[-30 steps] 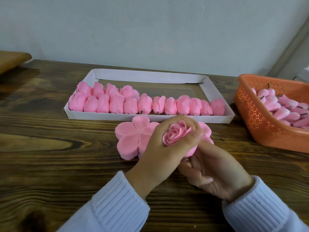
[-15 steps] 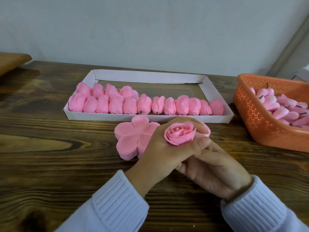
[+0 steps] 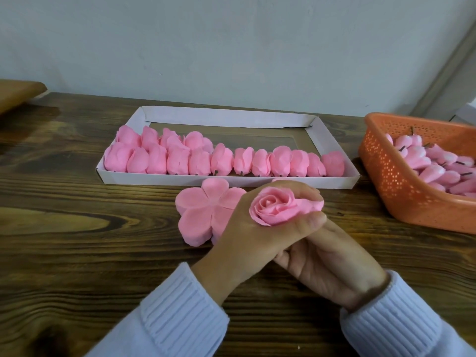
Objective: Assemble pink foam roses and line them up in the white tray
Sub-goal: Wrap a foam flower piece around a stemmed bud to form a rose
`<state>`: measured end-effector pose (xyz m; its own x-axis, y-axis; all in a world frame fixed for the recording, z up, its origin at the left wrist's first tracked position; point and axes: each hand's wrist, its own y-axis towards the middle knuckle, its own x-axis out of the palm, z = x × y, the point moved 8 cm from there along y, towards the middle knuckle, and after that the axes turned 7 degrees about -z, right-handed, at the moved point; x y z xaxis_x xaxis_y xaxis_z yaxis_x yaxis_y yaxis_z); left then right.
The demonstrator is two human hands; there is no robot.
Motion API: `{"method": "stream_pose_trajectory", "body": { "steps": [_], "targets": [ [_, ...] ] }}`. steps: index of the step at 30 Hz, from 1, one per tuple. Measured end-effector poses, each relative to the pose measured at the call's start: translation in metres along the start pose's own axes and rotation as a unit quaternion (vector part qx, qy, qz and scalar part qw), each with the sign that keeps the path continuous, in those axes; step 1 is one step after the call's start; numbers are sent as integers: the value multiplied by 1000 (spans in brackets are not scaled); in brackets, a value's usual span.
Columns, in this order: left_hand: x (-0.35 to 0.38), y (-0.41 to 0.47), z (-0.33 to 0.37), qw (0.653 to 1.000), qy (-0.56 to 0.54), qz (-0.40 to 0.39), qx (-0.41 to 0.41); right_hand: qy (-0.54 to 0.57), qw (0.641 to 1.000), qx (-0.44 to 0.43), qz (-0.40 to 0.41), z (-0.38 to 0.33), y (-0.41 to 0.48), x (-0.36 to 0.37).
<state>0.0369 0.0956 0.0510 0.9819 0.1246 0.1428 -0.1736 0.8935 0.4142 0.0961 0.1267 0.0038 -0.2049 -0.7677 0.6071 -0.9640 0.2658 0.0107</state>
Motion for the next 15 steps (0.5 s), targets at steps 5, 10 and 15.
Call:
{"method": "stream_pose_trajectory", "body": {
  "steps": [5, 10, 15],
  "targets": [
    [2, 0, 3, 1000, 16, -17, 0, -5, 1000, 10, -5, 1, 1, 4],
    [5, 0, 1, 998, 53, -31, -24, -24, 999, 29, -6, 4, 2, 4],
    [6, 0, 0, 997, 63, -36, -18, 18, 997, -23, -72, -4, 0, 14]
  ]
}}
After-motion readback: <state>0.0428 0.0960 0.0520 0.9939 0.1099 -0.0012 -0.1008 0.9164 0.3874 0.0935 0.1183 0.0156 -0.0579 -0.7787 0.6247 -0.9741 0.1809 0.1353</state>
